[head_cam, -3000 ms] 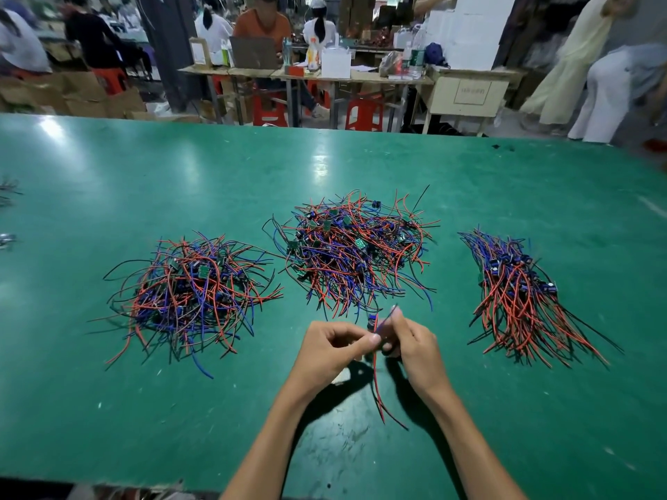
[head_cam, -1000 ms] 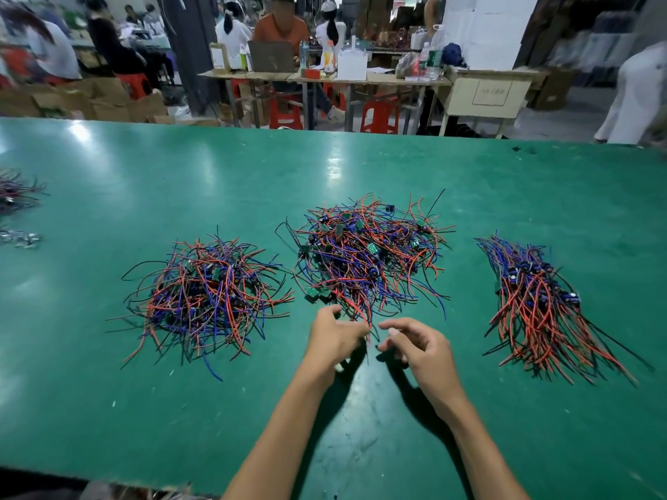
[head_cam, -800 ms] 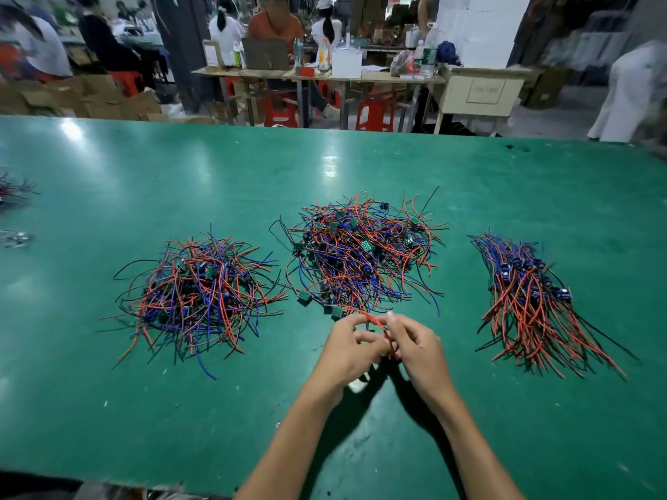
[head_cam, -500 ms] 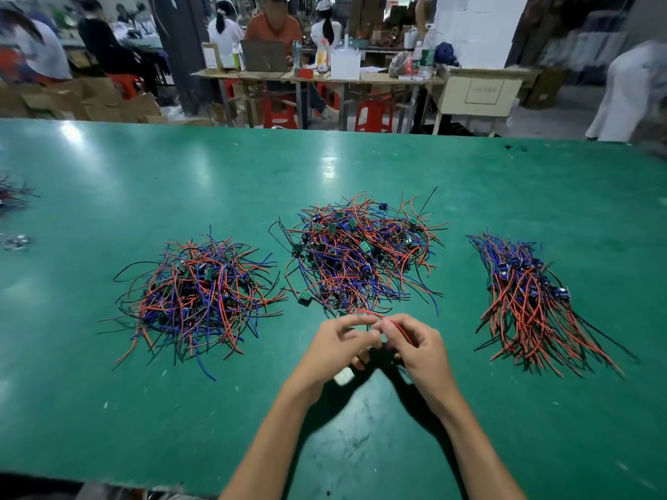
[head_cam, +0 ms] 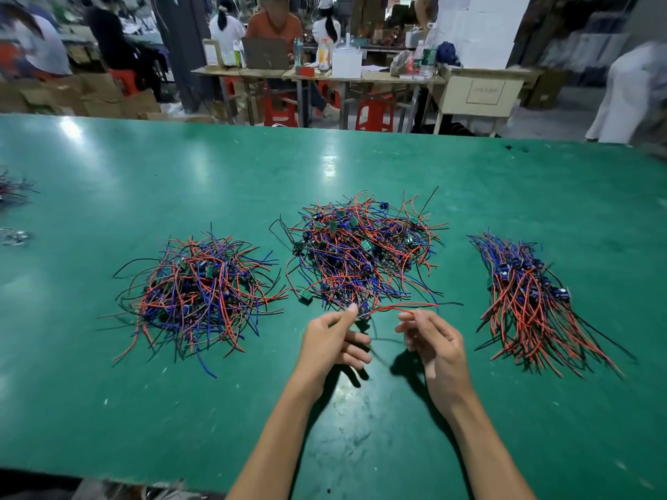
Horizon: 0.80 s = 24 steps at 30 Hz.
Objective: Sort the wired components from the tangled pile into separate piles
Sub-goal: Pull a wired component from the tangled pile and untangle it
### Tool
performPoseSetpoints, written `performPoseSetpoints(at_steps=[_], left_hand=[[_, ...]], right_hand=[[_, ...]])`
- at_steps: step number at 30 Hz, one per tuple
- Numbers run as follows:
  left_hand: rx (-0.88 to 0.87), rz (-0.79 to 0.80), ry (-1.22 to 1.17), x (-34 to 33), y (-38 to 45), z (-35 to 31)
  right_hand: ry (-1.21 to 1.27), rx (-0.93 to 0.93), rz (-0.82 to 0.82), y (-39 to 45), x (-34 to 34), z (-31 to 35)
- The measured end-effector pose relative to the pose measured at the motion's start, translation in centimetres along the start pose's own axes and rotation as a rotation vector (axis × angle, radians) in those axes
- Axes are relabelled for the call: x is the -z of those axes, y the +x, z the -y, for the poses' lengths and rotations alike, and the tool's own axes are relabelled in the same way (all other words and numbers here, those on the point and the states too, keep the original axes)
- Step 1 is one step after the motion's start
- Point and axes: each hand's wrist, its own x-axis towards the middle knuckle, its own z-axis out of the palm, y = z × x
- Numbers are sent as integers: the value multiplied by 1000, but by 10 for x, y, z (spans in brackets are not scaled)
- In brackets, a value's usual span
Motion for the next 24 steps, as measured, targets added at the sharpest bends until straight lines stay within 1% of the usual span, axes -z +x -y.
performPoseSetpoints(at_steps=[4, 9, 12, 14, 18, 21, 24], left_hand=[[-39, 1, -15, 1, 4, 2], [-116, 63, -134, 9, 0, 6], [-86, 109, -171, 14, -3, 3], [-87, 137, -187, 16, -5, 3], [-168, 129, -266, 21, -6, 5], [-243, 114, -265, 21, -8, 5], [-275, 104, -276, 21, -11, 5]], right_hand=[[181, -47, -43, -1, 1, 4], [279, -72, -23, -4, 3, 11], [264, -73, -16, -3, 2, 11], [207, -67, -16, -2, 0, 9], [38, -32, -98, 2, -2, -1], [68, -74, -168, 6, -3, -2], [37, -78, -166, 8, -4, -2]])
